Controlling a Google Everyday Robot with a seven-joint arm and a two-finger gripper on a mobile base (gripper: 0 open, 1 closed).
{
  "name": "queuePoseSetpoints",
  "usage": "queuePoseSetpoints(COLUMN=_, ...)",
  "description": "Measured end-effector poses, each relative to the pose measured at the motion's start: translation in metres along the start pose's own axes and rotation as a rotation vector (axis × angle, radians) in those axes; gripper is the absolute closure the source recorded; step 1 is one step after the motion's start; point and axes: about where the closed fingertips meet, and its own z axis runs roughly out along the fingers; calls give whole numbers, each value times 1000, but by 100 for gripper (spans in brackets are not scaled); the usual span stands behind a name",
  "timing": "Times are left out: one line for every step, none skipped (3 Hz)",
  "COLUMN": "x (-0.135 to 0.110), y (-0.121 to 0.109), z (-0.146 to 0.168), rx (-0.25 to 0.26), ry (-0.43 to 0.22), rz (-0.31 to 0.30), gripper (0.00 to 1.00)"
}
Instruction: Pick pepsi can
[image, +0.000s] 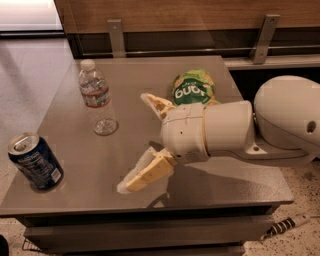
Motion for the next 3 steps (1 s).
queuePoseSetpoints(x=-12, y=12, z=23, rx=-12, ry=-47, rz=14, gripper=0)
queuePoseSetpoints(x=-19, y=20, z=47, rx=-41, ry=-66, rz=31, gripper=0)
queuePoseSetpoints(x=-18, y=28, z=75, rx=-82, ry=-82, rz=58, gripper=0)
